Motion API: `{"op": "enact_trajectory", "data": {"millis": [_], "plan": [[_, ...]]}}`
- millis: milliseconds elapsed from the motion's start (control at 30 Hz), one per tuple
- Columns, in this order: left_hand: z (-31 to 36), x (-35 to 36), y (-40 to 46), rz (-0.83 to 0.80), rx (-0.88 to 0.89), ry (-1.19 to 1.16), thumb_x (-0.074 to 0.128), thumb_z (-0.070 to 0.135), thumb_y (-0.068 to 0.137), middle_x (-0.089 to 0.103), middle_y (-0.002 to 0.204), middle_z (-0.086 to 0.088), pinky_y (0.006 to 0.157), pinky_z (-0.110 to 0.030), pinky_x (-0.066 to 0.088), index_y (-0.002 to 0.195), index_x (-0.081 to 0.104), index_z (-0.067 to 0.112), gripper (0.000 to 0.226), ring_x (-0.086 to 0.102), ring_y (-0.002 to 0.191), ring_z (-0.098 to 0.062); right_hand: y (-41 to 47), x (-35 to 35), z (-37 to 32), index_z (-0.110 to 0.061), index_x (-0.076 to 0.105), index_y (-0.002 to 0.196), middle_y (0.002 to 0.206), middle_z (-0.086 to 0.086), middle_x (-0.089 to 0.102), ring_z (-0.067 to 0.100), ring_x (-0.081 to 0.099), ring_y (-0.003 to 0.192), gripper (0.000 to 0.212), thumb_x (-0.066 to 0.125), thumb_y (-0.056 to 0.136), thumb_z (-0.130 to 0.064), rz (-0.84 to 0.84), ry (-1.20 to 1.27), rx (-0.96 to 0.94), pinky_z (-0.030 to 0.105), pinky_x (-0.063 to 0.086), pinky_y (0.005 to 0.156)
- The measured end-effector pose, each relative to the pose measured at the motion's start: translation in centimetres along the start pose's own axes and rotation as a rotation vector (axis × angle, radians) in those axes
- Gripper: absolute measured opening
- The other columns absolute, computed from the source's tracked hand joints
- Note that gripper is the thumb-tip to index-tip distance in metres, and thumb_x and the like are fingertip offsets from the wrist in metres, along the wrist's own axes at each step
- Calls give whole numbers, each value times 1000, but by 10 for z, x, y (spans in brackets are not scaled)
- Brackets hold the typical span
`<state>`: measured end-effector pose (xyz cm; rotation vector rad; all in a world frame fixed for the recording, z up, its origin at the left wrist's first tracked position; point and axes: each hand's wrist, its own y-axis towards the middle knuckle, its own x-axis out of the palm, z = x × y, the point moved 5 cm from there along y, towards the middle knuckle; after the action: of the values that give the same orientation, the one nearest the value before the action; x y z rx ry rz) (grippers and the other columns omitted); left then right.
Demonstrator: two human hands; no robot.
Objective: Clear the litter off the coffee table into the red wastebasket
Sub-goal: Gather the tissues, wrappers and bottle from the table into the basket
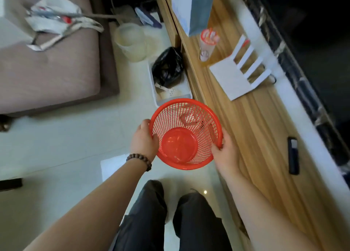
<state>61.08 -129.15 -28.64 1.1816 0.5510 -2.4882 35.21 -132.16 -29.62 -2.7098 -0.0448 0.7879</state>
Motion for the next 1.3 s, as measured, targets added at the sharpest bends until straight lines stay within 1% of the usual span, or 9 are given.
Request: {"op": "enact_trajectory", "data": {"millis": [133, 233, 367, 500, 600, 733, 900, 1100, 1300], "plan": [[36, -89, -25, 86, -15, -37, 55, 17, 85, 65, 100, -10, 68, -41, 54, 118, 49, 14, 34, 62, 82, -29, -20, -41, -92, -24, 52, 126, 104, -10, 61, 17, 60, 100, 54, 57, 78, -2, -25, -12, -132, 28, 45, 85], [49, -135, -41, 165, -20, -90, 55, 15, 82, 66, 90, -8, 63, -41, 53, 114, 51, 14, 32, 61, 73, -27, -27, -55, -141, -21, 52, 128, 106, -5, 62, 17, 60, 100, 52, 58, 80, -2, -89, 2, -192, 30, 46, 87], [49, -171, -67, 281, -81, -157, 56, 14, 82, 63, 80, 0, 60, -39, 52, 110, 53, 15, 28, 60, 66, -20, -34, -55, -185, -24, 53, 126, 105, -11, 59, 10, 57, 99, 51, 56, 82, 0, -197, 29, -300, 22, 41, 84], [30, -194, -102, 406, -169, -200, 57, 15, 81, 61, 79, 4, 60, -40, 52, 112, 54, 18, 31, 60, 64, -16, -41, -36, -212, -31, 54, 121, 104, -9, 63, 4, 59, 94, 50, 54, 82, 0, -339, -22, -412, 21, 48, 81], [7, -207, -136, 502, -266, -223, 58, 16, 82, 60, 76, 9, 60, -38, 52, 111, 54, 21, 30, 60, 65, -14, -54, -9, -228, -27, 54, 124, 107, -7, 61, 9, 60, 96, 50, 54, 82, 0, -448, -67, -492, 15, 44, 77], [-28, -225, -196, 651, -435, -184, 58, 20, 82, 58, 72, 14, 54, -27, 43, 107, 55, 24, 26, 56, 65, -3, -88, 37, -246, -27, 55, 120, 96, -9, 61, 14, 61, 84, 49, 56, 79, 0, -585, -140, -615, 23, 43, 73], [-72, -251, -281, 806, -633, -204, 60, 18, 82, 61, 77, 6, 65, -39, 51, 109, 57, 18, 27, 61, 71, -20, -157, 104, -266, -40, 53, 111, 98, -11, 61, 12, 62, 87, 42, 53, 83, -10, -828, -211, -728, 29, 52, 72], [-117, -275, -386, 1037, -809, -234, 62, 15, 80, 62, 79, 9, 65, -39, 53, 105, 57, 23, 26, 62, 71, -16, -260, 174, -282, -28, 52, 123, 109, -2, 63, 18, 63, 94, 39, 51, 88, -13, -1073, -238, -825, 38, 58, 79], [-162, -285, -496, 1194, -1011, -235, 62, 11, 78, 63, 77, 6, 65, -37, 52, 105, 57, 20, 28, 62, 69, -18, -380, 236, -278, -25, 52, 127, 112, -1, 61, 20, 63, 90, 46, 52, 84, -8, -1260, -295, -932, 41, 55, 83]]}}
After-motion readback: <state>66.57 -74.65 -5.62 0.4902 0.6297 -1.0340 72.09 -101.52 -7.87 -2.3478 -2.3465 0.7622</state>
